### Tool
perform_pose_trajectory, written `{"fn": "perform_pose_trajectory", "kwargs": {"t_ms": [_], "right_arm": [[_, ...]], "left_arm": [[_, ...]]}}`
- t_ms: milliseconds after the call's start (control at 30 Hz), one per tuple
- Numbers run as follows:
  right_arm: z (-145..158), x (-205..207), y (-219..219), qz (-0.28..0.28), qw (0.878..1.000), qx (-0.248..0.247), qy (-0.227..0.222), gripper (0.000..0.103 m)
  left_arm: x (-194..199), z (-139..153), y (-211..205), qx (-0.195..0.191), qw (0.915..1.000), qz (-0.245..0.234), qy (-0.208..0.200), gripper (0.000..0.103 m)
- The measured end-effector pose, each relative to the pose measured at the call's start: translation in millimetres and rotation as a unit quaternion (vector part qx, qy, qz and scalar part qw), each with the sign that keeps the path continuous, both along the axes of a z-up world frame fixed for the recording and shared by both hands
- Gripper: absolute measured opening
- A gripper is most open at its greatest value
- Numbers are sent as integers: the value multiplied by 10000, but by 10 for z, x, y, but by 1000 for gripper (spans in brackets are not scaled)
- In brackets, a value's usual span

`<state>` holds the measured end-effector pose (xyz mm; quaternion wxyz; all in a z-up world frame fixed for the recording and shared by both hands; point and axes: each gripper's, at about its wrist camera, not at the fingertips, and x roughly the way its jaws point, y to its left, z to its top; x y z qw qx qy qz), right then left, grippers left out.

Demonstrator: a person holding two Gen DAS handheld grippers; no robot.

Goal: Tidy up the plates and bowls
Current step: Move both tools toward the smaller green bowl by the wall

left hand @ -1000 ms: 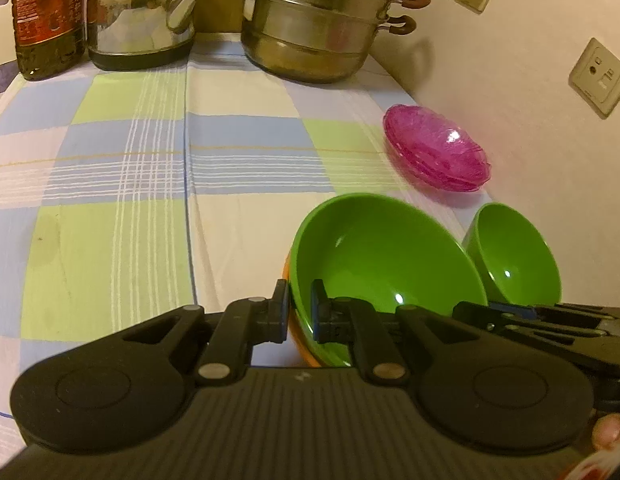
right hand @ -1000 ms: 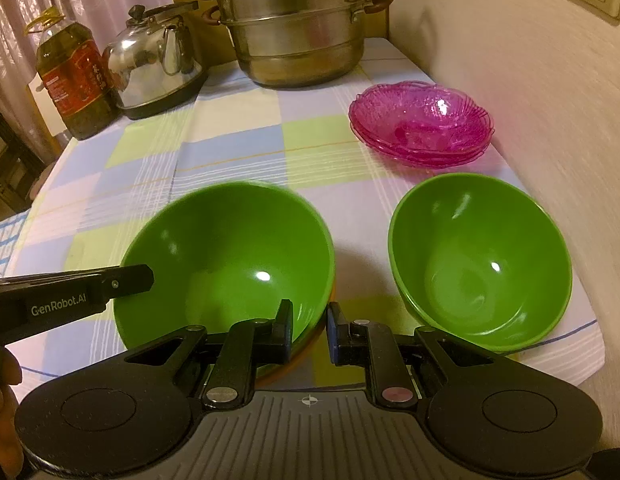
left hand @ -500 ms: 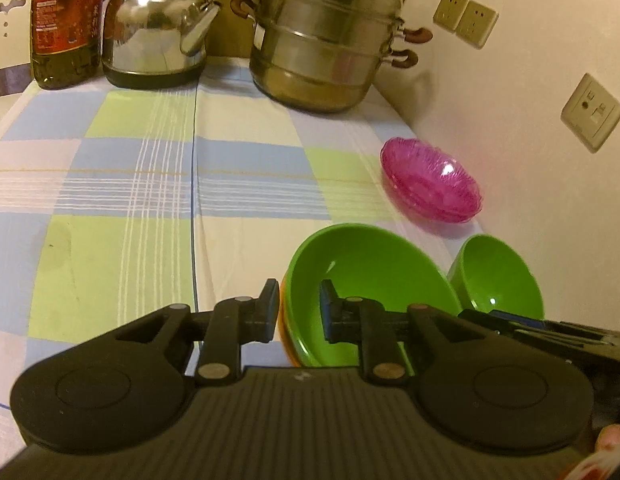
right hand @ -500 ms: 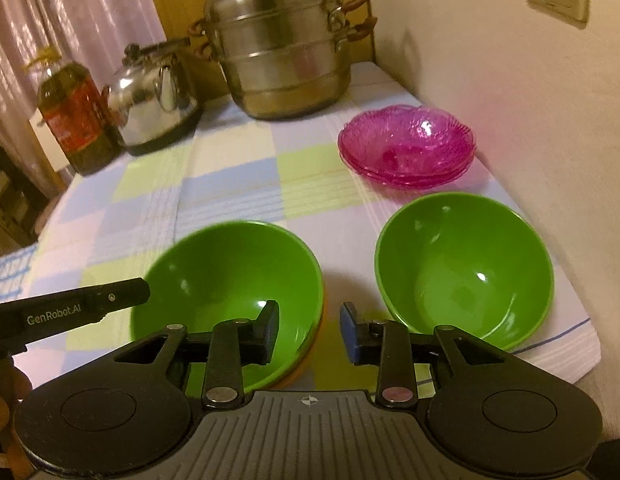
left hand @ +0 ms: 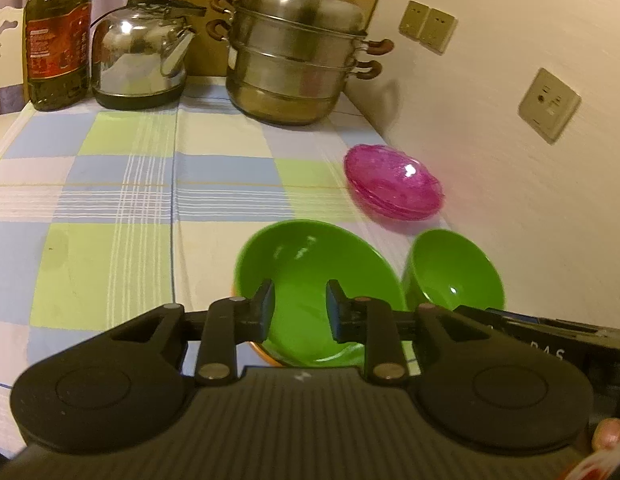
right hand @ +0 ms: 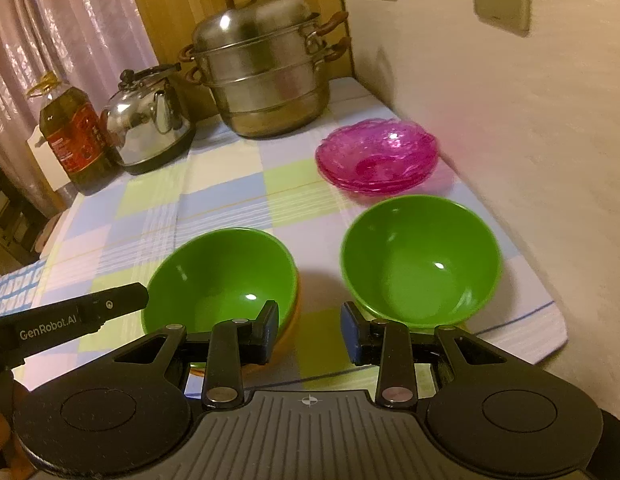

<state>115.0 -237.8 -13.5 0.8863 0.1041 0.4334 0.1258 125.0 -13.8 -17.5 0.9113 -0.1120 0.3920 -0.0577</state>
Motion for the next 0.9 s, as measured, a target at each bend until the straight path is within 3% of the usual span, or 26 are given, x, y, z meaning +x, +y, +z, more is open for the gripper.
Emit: {"fn": "perform_pose_trajectory", "kwargs": {"t_ms": [167,900], "right_arm": [[39,-100,-175,-123,9999,-45,-20,35],[-7,-185,-976,-949,9954,-17,146,45]], "left_arm": [[-97,41,-181,-30,9999,-98,-21,34],[-79,-10,-948,-120,9972,-732,105,38]]}}
